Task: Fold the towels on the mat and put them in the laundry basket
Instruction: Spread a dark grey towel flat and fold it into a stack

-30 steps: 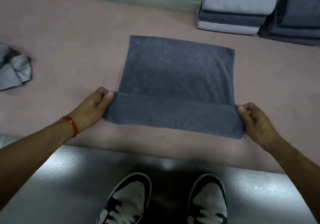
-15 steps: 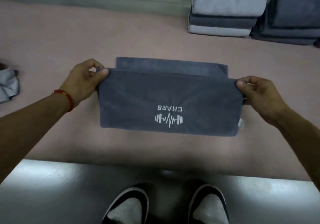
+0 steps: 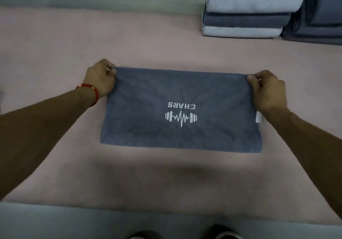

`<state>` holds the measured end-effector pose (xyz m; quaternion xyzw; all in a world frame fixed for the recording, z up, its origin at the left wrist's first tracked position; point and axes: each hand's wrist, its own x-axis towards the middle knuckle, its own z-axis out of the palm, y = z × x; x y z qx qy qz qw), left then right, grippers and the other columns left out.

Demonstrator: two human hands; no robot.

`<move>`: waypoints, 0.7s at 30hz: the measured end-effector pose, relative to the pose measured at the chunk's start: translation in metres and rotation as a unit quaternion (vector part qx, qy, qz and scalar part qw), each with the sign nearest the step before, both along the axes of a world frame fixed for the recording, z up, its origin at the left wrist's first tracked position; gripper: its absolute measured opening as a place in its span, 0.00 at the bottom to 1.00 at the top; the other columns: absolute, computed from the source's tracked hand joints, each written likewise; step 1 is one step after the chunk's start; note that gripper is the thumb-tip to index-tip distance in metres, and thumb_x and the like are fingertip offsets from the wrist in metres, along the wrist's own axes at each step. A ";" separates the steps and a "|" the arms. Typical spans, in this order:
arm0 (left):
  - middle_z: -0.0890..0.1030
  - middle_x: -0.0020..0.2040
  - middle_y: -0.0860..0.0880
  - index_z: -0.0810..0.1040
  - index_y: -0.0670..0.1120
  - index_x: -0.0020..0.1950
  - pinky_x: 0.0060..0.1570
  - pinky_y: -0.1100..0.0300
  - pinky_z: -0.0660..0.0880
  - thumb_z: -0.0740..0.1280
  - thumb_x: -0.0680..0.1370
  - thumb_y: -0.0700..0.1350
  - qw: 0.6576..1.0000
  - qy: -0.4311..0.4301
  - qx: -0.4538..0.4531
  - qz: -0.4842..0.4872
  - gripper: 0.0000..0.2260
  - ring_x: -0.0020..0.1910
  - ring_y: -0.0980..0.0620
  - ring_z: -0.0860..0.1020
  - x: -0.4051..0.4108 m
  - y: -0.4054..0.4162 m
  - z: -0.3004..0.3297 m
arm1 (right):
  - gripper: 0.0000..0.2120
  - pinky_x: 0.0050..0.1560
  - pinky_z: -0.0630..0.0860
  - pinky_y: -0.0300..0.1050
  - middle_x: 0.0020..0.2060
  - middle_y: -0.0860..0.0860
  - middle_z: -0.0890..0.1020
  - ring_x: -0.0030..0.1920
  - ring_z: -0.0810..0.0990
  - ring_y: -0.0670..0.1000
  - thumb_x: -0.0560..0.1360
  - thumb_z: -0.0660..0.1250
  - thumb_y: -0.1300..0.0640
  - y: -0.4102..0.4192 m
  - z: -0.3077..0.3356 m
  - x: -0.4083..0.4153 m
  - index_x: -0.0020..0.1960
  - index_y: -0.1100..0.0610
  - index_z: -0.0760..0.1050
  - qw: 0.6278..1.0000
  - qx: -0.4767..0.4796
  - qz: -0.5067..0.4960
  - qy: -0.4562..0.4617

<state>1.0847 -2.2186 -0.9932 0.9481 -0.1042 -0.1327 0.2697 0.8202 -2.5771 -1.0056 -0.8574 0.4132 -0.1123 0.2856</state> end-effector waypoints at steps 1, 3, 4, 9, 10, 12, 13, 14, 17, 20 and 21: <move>0.80 0.54 0.42 0.77 0.42 0.61 0.51 0.59 0.69 0.60 0.83 0.43 1.000 -0.013 0.004 -0.005 0.10 0.49 0.47 0.74 0.000 0.000 -0.001 | 0.18 0.48 0.72 0.43 0.45 0.55 0.81 0.45 0.77 0.55 0.83 0.62 0.46 0.001 -0.002 0.001 0.58 0.62 0.77 1.000 -0.010 0.002 -0.002; 0.80 0.56 0.39 0.76 0.41 0.61 0.50 0.57 0.70 0.59 0.83 0.43 0.999 -0.029 0.020 -0.023 0.11 0.49 0.44 0.75 -0.002 -0.001 -0.002 | 0.19 0.48 0.71 0.43 0.46 0.57 0.82 0.45 0.77 0.54 0.83 0.62 0.47 0.003 -0.005 0.002 0.58 0.63 0.77 1.000 -0.029 0.004 -0.009; 0.80 0.56 0.37 0.75 0.41 0.61 0.50 0.55 0.72 0.58 0.83 0.43 0.998 -0.037 0.029 -0.028 0.11 0.50 0.42 0.76 -0.004 0.000 -0.003 | 0.19 0.48 0.71 0.43 0.46 0.58 0.83 0.44 0.76 0.54 0.83 0.62 0.46 0.003 -0.005 0.003 0.58 0.63 0.77 0.999 -0.038 0.002 -0.015; 0.76 0.59 0.32 0.70 0.38 0.64 0.52 0.42 0.75 0.57 0.82 0.41 0.991 -0.103 0.076 -0.044 0.12 0.53 0.32 0.76 -0.020 -0.007 -0.001 | 0.19 0.50 0.75 0.54 0.51 0.61 0.83 0.50 0.80 0.63 0.84 0.59 0.44 0.008 -0.006 0.006 0.60 0.60 0.75 0.996 -0.088 -0.018 0.016; 0.73 0.62 0.32 0.69 0.38 0.66 0.51 0.40 0.74 0.57 0.82 0.41 0.979 -0.158 0.105 -0.068 0.14 0.55 0.32 0.74 -0.028 -0.010 0.000 | 0.19 0.51 0.73 0.54 0.53 0.61 0.82 0.52 0.79 0.64 0.84 0.57 0.45 0.012 -0.003 0.008 0.61 0.60 0.74 0.993 -0.114 -0.021 0.024; 0.68 0.70 0.35 0.69 0.43 0.70 0.59 0.37 0.70 0.57 0.81 0.48 0.939 -0.254 0.163 -0.163 0.19 0.66 0.33 0.69 -0.054 -0.019 0.002 | 0.19 0.54 0.69 0.57 0.62 0.61 0.77 0.59 0.75 0.63 0.84 0.54 0.48 0.028 0.003 0.010 0.66 0.58 0.73 0.974 -0.223 0.002 0.050; 0.65 0.75 0.38 0.68 0.46 0.73 0.65 0.35 0.65 0.56 0.82 0.53 0.924 -0.260 0.170 -0.224 0.21 0.72 0.33 0.65 -0.069 -0.025 0.000 | 0.21 0.59 0.68 0.60 0.68 0.61 0.73 0.64 0.72 0.63 0.83 0.53 0.48 0.043 0.005 0.011 0.70 0.56 0.71 0.961 -0.266 0.042 0.065; 0.61 0.79 0.40 0.66 0.51 0.76 0.69 0.32 0.58 0.54 0.82 0.57 0.915 -0.240 0.171 -0.275 0.24 0.76 0.34 0.59 -0.083 -0.031 -0.005 | 0.22 0.65 0.64 0.65 0.74 0.60 0.68 0.71 0.68 0.64 0.83 0.53 0.46 0.061 0.004 0.012 0.74 0.53 0.68 0.950 -0.281 0.109 0.082; 0.48 0.83 0.47 0.52 0.62 0.81 0.70 0.24 0.45 0.47 0.82 0.65 0.917 -0.169 0.181 -0.313 0.27 0.80 0.36 0.44 -0.102 -0.041 -0.029 | 0.29 0.75 0.46 0.72 0.83 0.53 0.49 0.82 0.48 0.59 0.83 0.46 0.38 0.098 -0.016 0.011 0.82 0.45 0.51 0.915 -0.222 0.298 0.160; 0.43 0.83 0.51 0.44 0.66 0.80 0.67 0.21 0.42 0.45 0.81 0.67 0.921 -0.169 0.190 -0.296 0.28 0.80 0.38 0.41 -0.098 -0.037 -0.043 | 0.32 0.78 0.40 0.66 0.83 0.51 0.45 0.82 0.42 0.54 0.82 0.40 0.35 0.087 -0.029 0.009 0.83 0.45 0.44 0.926 -0.197 0.269 0.178; 0.43 0.83 0.51 0.43 0.66 0.80 0.67 0.21 0.41 0.45 0.81 0.68 0.921 -0.166 0.191 -0.295 0.28 0.80 0.38 0.40 -0.097 -0.037 -0.044 | 0.32 0.79 0.39 0.64 0.83 0.51 0.45 0.82 0.42 0.54 0.82 0.40 0.36 0.080 -0.029 0.007 0.83 0.47 0.43 0.937 -0.189 0.231 0.183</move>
